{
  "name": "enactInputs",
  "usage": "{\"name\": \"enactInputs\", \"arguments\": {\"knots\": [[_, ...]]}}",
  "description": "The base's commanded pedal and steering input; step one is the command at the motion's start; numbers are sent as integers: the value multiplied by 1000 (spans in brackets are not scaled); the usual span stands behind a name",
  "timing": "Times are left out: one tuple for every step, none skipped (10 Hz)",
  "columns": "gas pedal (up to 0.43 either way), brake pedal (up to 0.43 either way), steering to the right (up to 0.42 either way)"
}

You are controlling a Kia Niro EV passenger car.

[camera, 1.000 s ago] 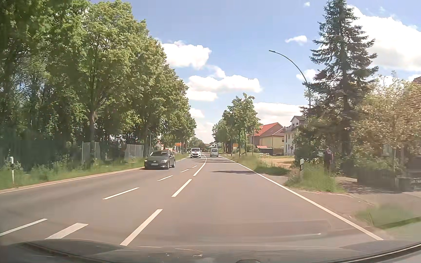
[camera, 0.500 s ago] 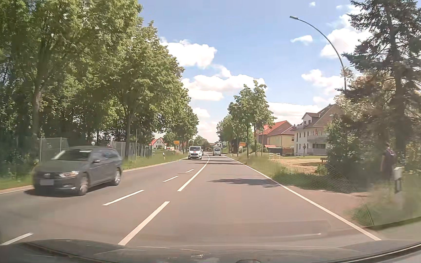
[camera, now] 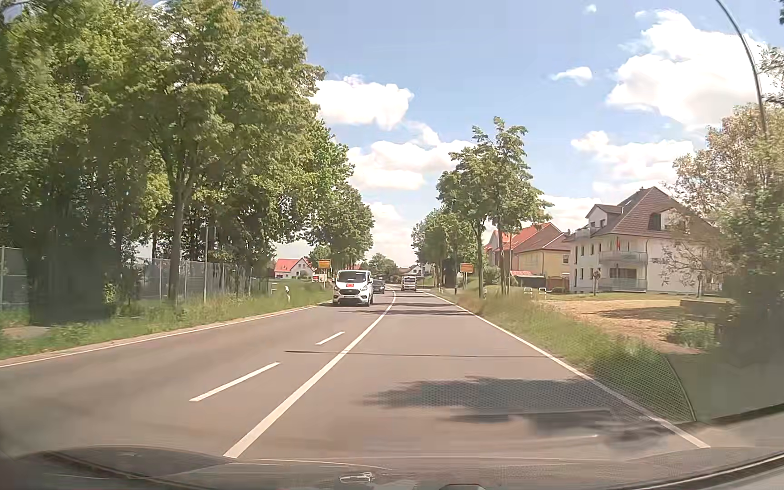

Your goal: Follow the waypoints while adhering to traffic rules and regulations

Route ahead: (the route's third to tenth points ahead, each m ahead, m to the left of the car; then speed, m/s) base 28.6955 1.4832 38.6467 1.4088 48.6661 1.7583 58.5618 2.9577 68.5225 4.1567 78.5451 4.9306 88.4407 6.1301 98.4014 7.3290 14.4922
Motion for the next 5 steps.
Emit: {"name": "enactInputs", "arguments": {"knots": [[220,0,-5],[220,0,-5],[220,0,-6],[220,0,-5],[220,0,-5]]}}
